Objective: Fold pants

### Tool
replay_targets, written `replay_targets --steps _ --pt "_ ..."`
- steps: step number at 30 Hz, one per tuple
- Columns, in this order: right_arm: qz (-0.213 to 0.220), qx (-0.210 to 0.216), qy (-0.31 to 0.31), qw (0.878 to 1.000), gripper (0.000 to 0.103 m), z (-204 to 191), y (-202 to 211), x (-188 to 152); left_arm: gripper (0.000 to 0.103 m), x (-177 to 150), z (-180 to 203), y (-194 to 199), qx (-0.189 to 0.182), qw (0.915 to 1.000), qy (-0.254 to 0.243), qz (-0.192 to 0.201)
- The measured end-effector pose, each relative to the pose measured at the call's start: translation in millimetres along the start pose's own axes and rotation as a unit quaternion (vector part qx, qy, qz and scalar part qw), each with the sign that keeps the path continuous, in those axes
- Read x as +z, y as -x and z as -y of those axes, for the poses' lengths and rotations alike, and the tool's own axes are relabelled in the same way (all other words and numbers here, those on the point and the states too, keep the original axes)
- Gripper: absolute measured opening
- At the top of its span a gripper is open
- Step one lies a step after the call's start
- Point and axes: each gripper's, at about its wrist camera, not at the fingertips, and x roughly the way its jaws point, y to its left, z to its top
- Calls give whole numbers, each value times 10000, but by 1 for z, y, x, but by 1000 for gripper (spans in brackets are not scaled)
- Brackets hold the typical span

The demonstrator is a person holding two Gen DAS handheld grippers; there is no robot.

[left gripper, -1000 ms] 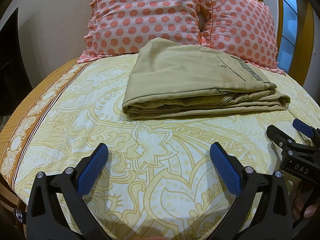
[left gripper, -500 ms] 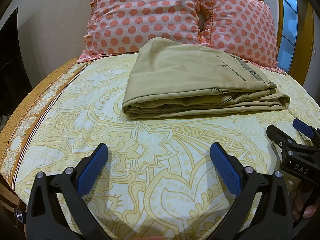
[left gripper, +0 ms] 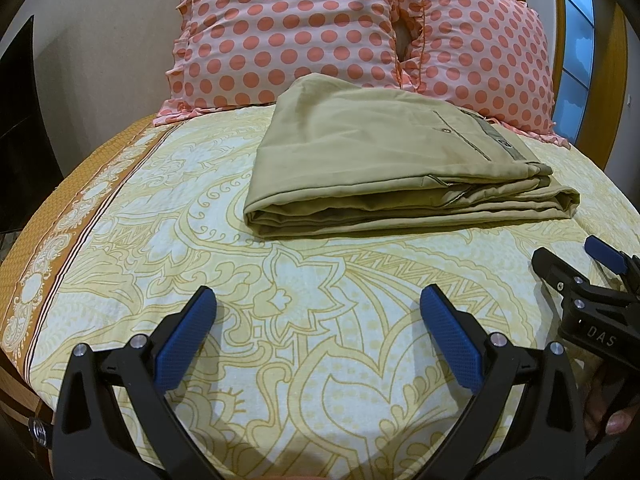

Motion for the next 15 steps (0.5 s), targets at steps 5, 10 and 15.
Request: replay_targets --steps 5,10,15 --pt "0 -1 -1 10000 102 1 0 1 101 -1 0 0 0 10000 4 -12" --pt "5 -4 -2 10000 102 0 -1 1 101 -1 -1 0 -22 10000 -28 8" --pt "8 -6 -8 10000 102 1 -1 2 101 -1 0 0 -23 10000 -28 10"
